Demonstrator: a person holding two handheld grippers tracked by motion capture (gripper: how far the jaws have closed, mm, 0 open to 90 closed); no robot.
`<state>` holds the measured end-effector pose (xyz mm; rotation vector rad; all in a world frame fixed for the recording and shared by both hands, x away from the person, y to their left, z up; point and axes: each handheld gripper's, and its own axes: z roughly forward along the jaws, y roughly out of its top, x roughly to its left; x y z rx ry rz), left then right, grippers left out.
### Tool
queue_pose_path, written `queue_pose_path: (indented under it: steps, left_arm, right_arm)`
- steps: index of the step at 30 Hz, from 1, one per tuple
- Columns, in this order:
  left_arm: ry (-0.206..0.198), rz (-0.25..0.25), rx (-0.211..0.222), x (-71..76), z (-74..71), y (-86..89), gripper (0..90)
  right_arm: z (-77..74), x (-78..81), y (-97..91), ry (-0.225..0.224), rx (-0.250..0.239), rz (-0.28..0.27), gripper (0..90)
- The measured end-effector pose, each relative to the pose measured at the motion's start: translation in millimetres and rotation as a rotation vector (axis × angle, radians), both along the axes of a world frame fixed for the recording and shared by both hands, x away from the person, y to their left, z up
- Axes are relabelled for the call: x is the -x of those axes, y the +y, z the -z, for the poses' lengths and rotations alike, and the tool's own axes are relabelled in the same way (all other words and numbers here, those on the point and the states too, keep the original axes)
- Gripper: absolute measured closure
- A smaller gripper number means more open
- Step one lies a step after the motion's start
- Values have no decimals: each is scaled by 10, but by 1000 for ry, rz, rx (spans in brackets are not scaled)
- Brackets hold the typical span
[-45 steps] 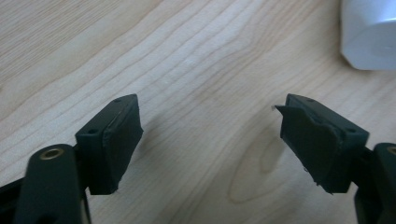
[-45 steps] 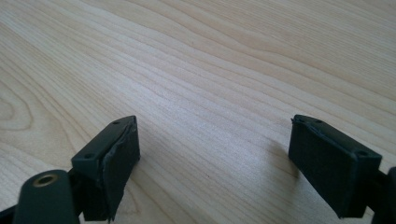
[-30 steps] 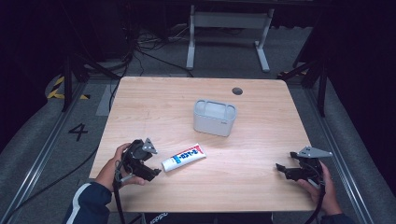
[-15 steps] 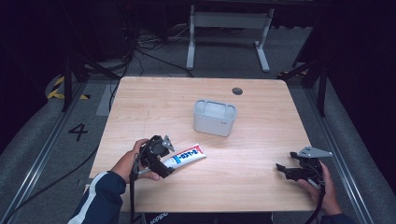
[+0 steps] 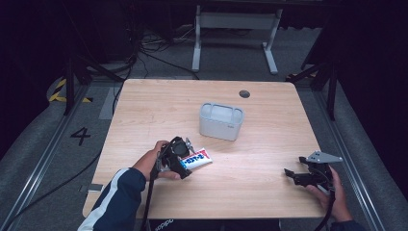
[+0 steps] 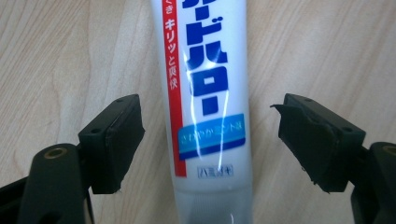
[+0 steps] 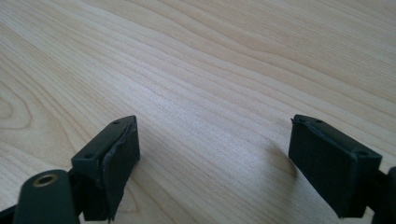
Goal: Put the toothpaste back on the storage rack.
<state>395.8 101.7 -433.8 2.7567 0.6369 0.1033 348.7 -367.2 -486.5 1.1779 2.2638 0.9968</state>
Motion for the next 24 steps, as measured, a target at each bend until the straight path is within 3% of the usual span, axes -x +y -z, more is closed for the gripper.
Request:
queue_pose_path:
  steps: [14,24]
  left_arm:
    - [17,0,14,-170,101,-206,277]
    - [25,7,-1,-241,154,-326,286]
  right_arm:
    - [0,-2,-3,3,-1,-1,169]
    - [1,-6,-6,8,-5,0,169]
